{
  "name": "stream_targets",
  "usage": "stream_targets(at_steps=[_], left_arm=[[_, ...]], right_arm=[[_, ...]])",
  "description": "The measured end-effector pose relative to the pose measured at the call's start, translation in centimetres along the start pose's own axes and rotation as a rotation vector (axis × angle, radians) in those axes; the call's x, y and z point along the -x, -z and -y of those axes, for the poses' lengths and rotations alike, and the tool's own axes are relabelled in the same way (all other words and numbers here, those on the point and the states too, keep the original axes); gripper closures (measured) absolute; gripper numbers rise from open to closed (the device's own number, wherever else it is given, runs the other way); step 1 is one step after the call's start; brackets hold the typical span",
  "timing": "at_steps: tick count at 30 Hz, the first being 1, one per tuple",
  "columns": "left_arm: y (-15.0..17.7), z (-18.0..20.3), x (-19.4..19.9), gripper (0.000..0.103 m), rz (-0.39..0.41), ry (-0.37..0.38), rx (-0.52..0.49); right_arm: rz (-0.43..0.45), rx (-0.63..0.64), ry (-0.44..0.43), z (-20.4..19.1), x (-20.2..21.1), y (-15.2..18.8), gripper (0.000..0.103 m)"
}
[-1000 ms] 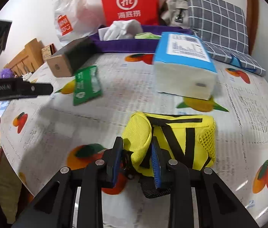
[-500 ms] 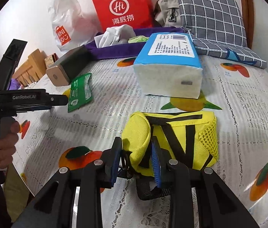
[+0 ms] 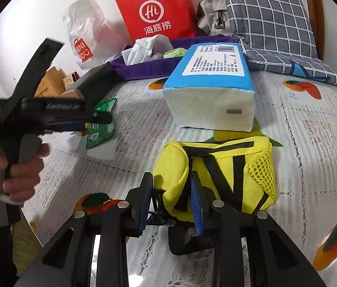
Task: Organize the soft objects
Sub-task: 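Grasp the long green packet with the left tool while the right tool holds the yellow bag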
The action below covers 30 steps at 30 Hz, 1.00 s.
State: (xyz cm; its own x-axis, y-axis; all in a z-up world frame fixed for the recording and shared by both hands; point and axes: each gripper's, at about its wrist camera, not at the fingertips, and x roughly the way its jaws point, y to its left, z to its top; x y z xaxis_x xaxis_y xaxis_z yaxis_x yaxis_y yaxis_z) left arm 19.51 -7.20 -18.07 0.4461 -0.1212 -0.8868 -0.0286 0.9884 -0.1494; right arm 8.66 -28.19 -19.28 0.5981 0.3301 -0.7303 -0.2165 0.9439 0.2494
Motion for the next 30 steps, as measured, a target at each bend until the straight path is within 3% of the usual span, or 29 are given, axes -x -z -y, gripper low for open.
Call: stream_targets(at_steps=[5,10,12,16,17,30], left_arm=[[-0.7,1.0,-1.0,0.017,0.03,-0.025,0.005],[-0.8,2.4,-1.8,0.016,0.058,-0.093,-0.039],[-0.6,2.6,-1.8,0.023,0.075,-0.118,-0.07],[-0.3,1.8,-1.0,0.059,0.092,-0.116,-0.104],[-0.2,1.3,-0.7,0.063,0.083,-0.102,-0.106],[6.5,-4.6,4.0,0.057,0.053,-0.049,-0.158]], right_arm=[[0.005,-0.019,-0.018,0.4,0.0,0.0,0.072],[0.002,-0.05,-0.031,0.9,0.0,-0.2,0.072],[0.004,-0.032,-0.015,0.6,-0.1,-0.1,0.072],[0.006,-0.012,0.018,0.0,-0.1,-0.1,0.072],[0.006,-0.011,0.023,0.0,-0.1,-0.1,0.072],[0.0,0.05,0.104,-1.2,-0.2,0.1,0.072]])
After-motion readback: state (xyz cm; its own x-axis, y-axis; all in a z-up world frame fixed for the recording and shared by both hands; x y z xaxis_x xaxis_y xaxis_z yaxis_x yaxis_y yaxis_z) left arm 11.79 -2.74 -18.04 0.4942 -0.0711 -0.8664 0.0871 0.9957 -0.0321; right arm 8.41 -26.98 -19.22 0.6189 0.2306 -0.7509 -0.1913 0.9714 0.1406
